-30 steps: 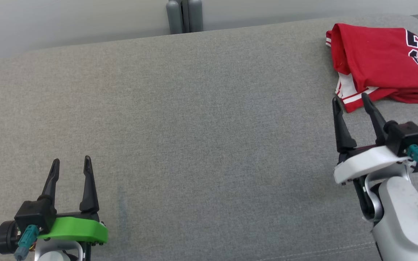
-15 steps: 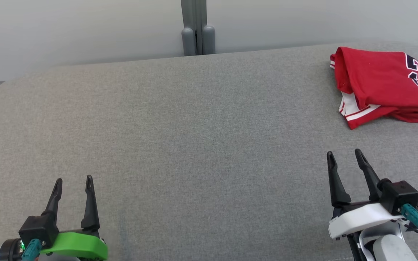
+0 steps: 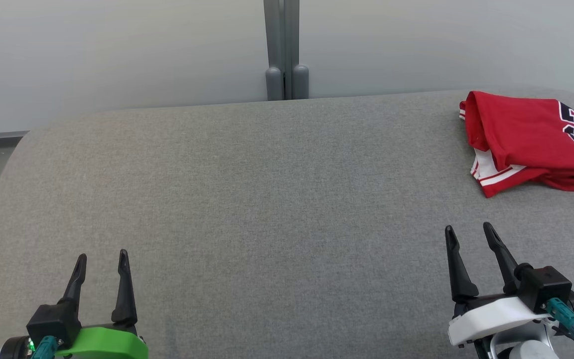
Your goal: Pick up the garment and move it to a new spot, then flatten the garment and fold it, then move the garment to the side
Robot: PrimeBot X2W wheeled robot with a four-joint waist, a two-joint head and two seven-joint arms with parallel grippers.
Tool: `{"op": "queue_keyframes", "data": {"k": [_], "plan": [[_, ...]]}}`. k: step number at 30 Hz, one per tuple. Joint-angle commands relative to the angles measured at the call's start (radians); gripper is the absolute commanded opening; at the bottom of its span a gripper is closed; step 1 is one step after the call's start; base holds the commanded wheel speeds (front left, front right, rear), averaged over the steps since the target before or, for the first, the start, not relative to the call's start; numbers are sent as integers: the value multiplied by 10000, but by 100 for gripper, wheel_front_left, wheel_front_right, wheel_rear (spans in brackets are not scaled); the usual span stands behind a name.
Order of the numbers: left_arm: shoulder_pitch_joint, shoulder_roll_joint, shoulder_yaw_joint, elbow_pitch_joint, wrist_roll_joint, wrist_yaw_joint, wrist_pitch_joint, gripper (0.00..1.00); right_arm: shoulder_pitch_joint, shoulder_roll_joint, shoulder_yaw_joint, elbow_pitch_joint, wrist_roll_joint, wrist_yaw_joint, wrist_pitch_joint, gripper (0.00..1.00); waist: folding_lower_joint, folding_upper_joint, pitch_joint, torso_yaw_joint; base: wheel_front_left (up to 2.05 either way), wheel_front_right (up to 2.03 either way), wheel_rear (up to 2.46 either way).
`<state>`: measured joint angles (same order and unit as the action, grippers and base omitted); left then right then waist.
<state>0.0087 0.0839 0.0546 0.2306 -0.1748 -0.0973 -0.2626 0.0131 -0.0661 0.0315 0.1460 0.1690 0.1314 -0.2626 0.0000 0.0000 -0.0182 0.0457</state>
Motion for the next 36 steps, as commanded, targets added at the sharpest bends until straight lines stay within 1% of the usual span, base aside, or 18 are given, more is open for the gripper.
{"op": "queue_keyframes", "data": {"k": [1,7,15,16,21,36], "plan": [[114,81,27,-2,-38,-43,-24,100,97,19,-6,17,-72,-14,-25,100,0,0,-30,38,0,0,0],[133,94,36,52,-89,-65,-22,100,83,30,17,57,-98,-14,-25,100,0,0,-80,113,0,0,0],[178,14,103,-56,-426,-81,-24,100,77,15,61,132,-100,-14,-25,100,0,0,-114,139,0,0,0],[51,-17,67,-8,-322,-75,0,0,8,40,69,138,-42,0,0,0,0,0,-114,138,0,0,0],[137,-125,75,435,-444,-77,126,0,174,102,89,515,125,0,46,0,0,0,-112,134,0,0,0],[-143,-163,186,368,-3162,-131,843,0,-118,64,-159,595,2967,-2,726,0,0,0,-74,64,0,0,0]]}}
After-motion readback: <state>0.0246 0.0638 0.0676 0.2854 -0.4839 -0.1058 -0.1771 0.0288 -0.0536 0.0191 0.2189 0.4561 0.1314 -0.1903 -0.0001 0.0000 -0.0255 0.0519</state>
